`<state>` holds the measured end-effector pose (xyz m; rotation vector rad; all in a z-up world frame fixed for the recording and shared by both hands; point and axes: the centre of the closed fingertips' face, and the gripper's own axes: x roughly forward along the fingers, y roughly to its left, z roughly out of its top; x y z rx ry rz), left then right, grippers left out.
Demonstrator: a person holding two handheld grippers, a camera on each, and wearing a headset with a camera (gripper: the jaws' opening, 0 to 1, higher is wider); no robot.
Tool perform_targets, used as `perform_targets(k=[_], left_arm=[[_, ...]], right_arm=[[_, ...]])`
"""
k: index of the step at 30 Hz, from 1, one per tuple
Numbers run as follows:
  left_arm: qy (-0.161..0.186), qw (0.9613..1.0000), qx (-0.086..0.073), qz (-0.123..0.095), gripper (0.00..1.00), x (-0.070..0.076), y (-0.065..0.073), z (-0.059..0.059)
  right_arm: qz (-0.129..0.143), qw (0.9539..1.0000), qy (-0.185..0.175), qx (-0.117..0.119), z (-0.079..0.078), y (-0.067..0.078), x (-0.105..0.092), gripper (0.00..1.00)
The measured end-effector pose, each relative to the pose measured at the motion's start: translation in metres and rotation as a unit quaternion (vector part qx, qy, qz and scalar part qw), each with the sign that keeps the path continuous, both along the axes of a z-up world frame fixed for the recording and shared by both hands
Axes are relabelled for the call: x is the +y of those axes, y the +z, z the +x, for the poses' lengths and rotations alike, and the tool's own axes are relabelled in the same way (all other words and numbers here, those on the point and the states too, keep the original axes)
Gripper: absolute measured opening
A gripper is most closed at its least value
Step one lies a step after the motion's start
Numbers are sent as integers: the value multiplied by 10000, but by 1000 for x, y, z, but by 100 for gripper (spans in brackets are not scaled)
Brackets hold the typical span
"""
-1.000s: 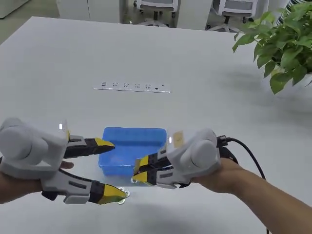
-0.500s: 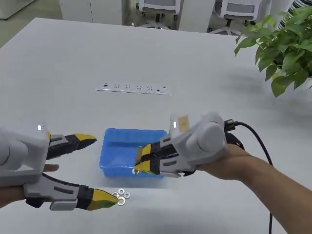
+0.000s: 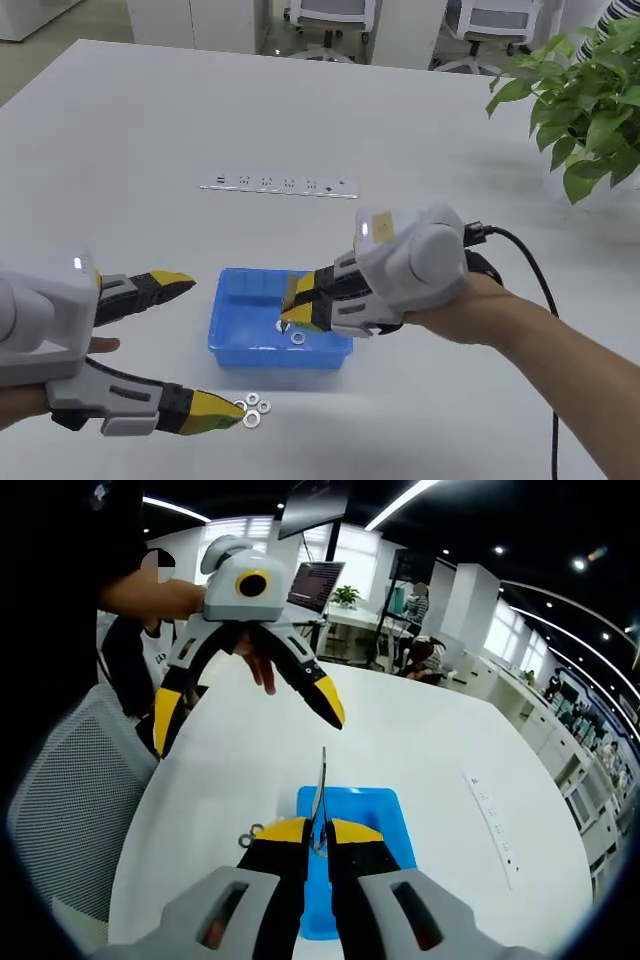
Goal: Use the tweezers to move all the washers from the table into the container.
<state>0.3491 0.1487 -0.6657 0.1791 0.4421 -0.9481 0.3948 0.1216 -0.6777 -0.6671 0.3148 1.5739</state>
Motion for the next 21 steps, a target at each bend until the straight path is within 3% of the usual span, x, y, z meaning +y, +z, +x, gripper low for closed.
perform_targets(k=[11,21], left_arm=[[-66,10000,13,25,99,-1,0,6],[-172,9998,-42,46,99,-5,1,21]], right_arm=[[-19,10000,29,-34,13,-13,10,8],[-90,9999,52,35,21,-30,16,8]])
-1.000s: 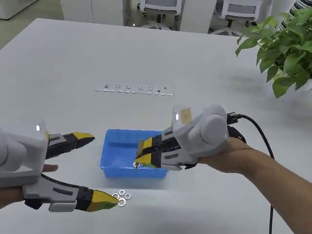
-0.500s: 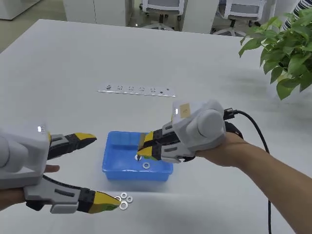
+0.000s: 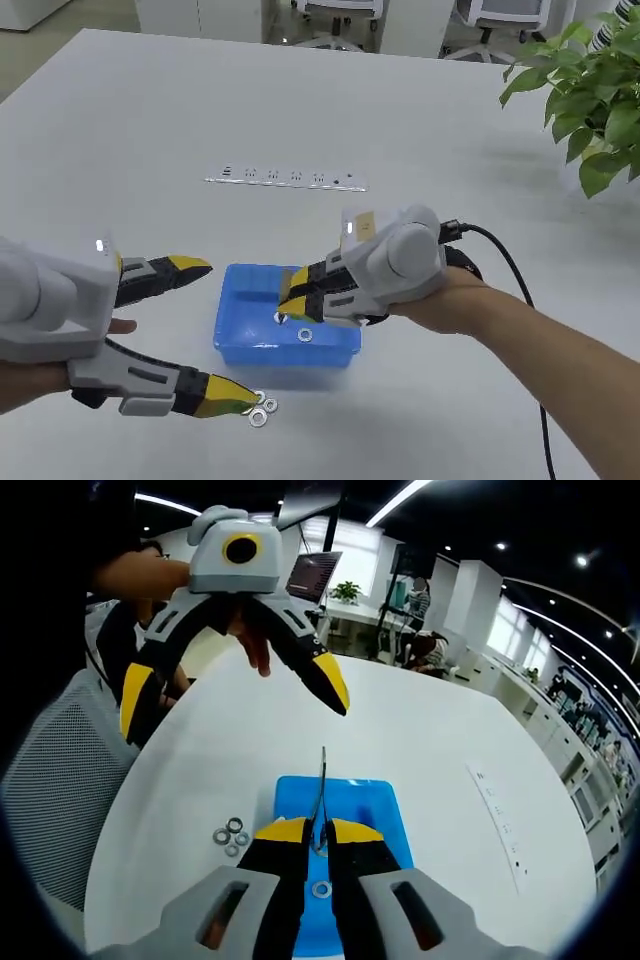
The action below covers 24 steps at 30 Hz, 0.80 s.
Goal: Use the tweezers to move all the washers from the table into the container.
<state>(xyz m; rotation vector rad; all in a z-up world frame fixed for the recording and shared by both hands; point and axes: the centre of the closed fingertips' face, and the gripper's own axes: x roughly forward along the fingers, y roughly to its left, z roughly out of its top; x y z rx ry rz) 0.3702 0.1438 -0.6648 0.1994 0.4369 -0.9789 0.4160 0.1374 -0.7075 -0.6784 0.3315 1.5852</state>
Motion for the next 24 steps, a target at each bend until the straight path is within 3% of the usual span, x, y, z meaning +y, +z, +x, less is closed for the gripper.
perform_targets(k=[10,20,24], left_arm=[[-164,9999,-15,2,93,-7,-2,18],[-289,9996,21,-59,79,-17,-8,34],[-409,9992,30,-6,68,-21,-13,39]], right_arm=[[-51,9999,-28,113,8,-17,4,8],[-71,9998,-46,203,12,-31,7,8],[-103,9996,-26,252,14,-36,8,8]])
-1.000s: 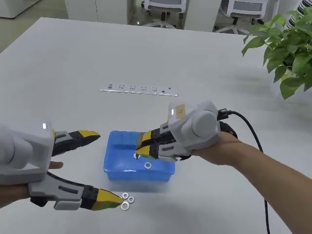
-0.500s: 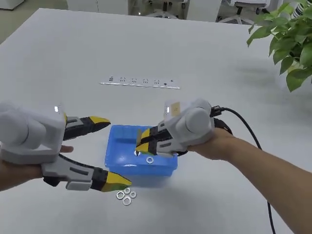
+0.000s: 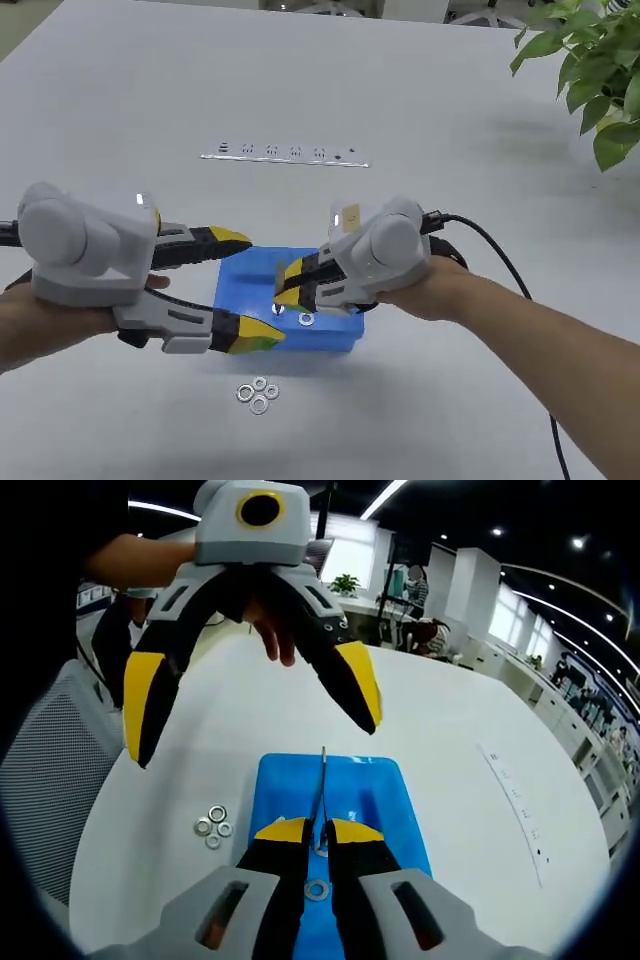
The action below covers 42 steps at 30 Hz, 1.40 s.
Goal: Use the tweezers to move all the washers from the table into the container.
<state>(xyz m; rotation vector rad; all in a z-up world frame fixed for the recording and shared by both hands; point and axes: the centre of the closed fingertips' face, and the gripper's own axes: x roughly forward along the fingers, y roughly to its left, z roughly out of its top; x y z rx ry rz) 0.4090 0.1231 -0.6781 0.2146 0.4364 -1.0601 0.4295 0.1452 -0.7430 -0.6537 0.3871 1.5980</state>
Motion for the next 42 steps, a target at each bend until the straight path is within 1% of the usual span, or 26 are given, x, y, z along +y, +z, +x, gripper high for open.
perform_targets(k=[5,8,10,12,13,15,16,17,18,21,23,30,35,42], left_arm=[[-94,10000,-5,9,57,-4,-2,6],[-138,9999,-40,92,46,-4,-5,10],[-153,9998,-65,121,38,-4,-6,14],[-158,9997,-56,149,29,-3,-8,16],[-156,9996,-121,200,26,-3,-8,19],[-200,9996,-112,173,23,-4,-7,20],[-230,9995,-126,157,19,-5,-6,20],[-264,9994,-118,163,15,-6,-6,20],[-290,9992,-154,217,13,-6,-6,20],[-327,9990,-171,234,10,-6,-6,21],[-354,9989,-209,241,7,-6,-5,21],[-460,9982,-260,287,6,-7,-5,19],[-462,9982,-226,294,6,-7,-5,18],[-402,9983,-246,354,5,-5,-5,20]], right_arm=[[-57,10000,58,37,-1,-6,1,8],[-31,9999,56,81,-1,-7,2,8],[-18,9999,59,91,-1,-6,2,8],[-20,9999,75,89,0,-6,3,8],[-24,9999,89,83,-1,-6,3,8],[-24,9999,109,78,-1,-6,4,8],[-24,9999,104,72,-1,-6,4,8],[-22,9999,98,76,-1,-6,4,8],[-24,9999,101,77,-1,-7,4,8],[-21,9999,100,65,-2,-6,3,9],[-29,9999,122,53,-2,-7,3,9],[-65,9998,159,-40,-3,-6,3,10],[-63,9999,128,-65,-2,-5,3,12],[-42,10000,31,-63,-1,0,0,17]])
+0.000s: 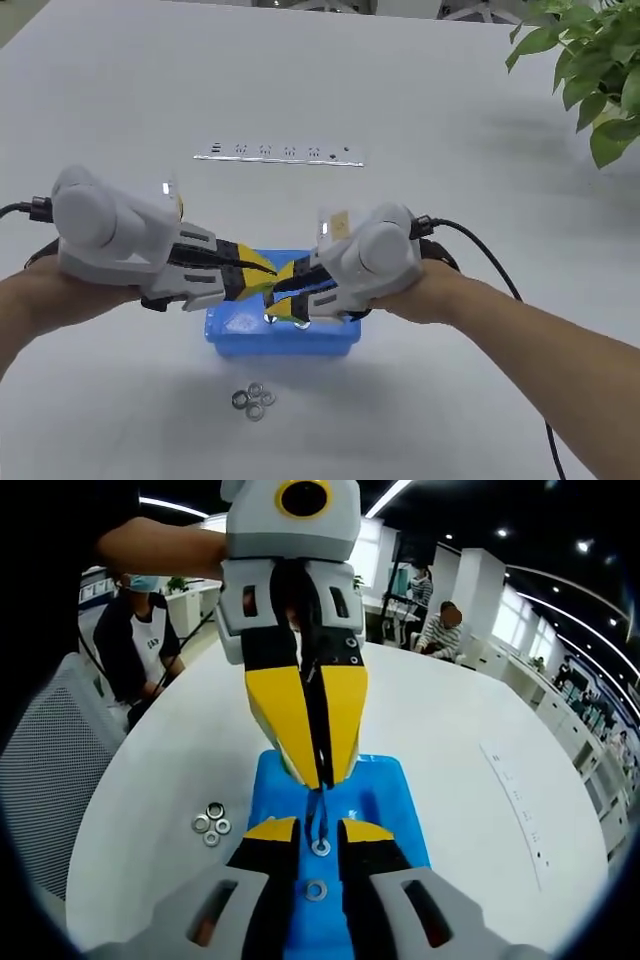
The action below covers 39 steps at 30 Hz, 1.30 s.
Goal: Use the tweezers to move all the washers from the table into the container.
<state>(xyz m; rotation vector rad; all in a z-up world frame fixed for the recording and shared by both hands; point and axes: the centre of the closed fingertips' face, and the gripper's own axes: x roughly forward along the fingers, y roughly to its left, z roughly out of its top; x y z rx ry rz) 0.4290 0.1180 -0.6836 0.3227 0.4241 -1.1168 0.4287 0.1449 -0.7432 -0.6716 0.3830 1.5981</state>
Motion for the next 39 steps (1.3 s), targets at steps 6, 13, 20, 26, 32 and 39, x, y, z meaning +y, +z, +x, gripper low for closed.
perform_targets(k=[6,13,20,26,32,39], left_arm=[[-16,10000,31,30,5,0,0,-1],[-52,10000,14,81,5,-2,1,-4],[-41,10000,-38,46,5,-4,8,-4],[-19,10000,-95,23,5,-4,18,-5],[-16,9999,-135,31,5,-3,25,-8],[19,9998,-183,33,5,-1,37,-11]], right_arm=[[-4,9999,-120,73,-1,4,-6,22],[-55,9993,-365,110,1,9,-15,31],[33,9978,-648,127,1,21,-29,39],[107,9962,-857,129,0,28,-41,45],[139,9947,-1016,90,-5,32,-52,50],[206,9925,-1200,41,-8,41,-63,55]])
